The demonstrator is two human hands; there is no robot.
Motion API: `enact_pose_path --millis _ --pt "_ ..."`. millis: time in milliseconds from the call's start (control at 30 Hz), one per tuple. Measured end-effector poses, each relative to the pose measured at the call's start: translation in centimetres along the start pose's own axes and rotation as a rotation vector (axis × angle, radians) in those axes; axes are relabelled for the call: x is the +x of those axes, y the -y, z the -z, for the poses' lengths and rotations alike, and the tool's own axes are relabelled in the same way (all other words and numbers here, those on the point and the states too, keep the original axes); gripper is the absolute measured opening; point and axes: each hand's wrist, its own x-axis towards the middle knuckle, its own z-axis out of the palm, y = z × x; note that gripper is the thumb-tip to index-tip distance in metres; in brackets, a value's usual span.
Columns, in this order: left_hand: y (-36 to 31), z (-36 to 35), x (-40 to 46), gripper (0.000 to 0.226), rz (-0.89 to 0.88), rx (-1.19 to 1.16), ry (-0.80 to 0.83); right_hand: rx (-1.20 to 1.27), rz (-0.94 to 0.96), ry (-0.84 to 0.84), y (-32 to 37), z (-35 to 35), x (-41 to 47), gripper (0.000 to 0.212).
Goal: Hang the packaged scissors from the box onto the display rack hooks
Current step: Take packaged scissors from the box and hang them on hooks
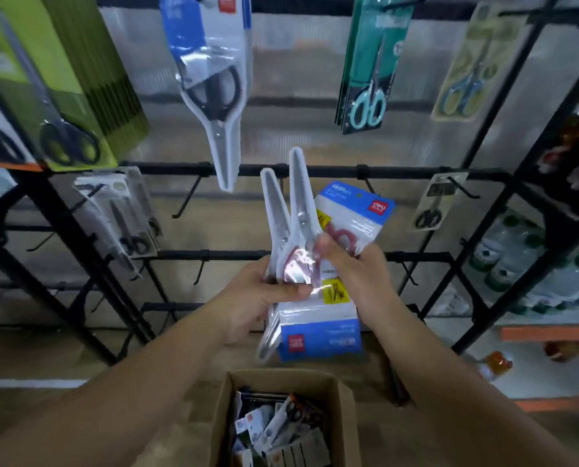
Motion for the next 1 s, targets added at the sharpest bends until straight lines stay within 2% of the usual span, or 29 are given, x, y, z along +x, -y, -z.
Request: enact_pose_path --millis 133,267,333,533,700,800,1000 --pt "-1.1 0.4 -1.0 0.05 -0.068 -0.043 -0.058 -0.044 0.038 -0.112 1.5 -1.6 0.3 0.027" --pt "-2.0 2.3 -2.2 0.039 -0.078 -0.073 -0.088 0.146 -0.169 -0.046 2.7 -3.3 1.3 0.022" --pt "-2.5 3.7 -2.9 0.04 -0.078 -0.059 -0.128 0.182 -0.261 -0.013 3.3 -4.5 2.2 0.029" --pt "-4.3 8.9 -4.9 0.043 -0.106 -0.033 -0.199 0.173 -0.209 0.063 3.9 -8.6 4.6 0.025" --pt "-5.7 13.8 -7.2 0.042 -0.138 -0.018 -0.253 0.303 -0.212 0.071 3.3 -13.9 5.7 0.025" --pt "-5.9 16.9 -9.0 0.043 -0.155 -0.019 -0.246 0.252 -0.189 0.093 2.2 -16.6 6.2 0.017" --pt "-4.7 23.7 -13.2 0.077 -0.12 -0.033 -0.345 0.222 -0.231 0.055 -1.2 -20.2 6.6 0.019"
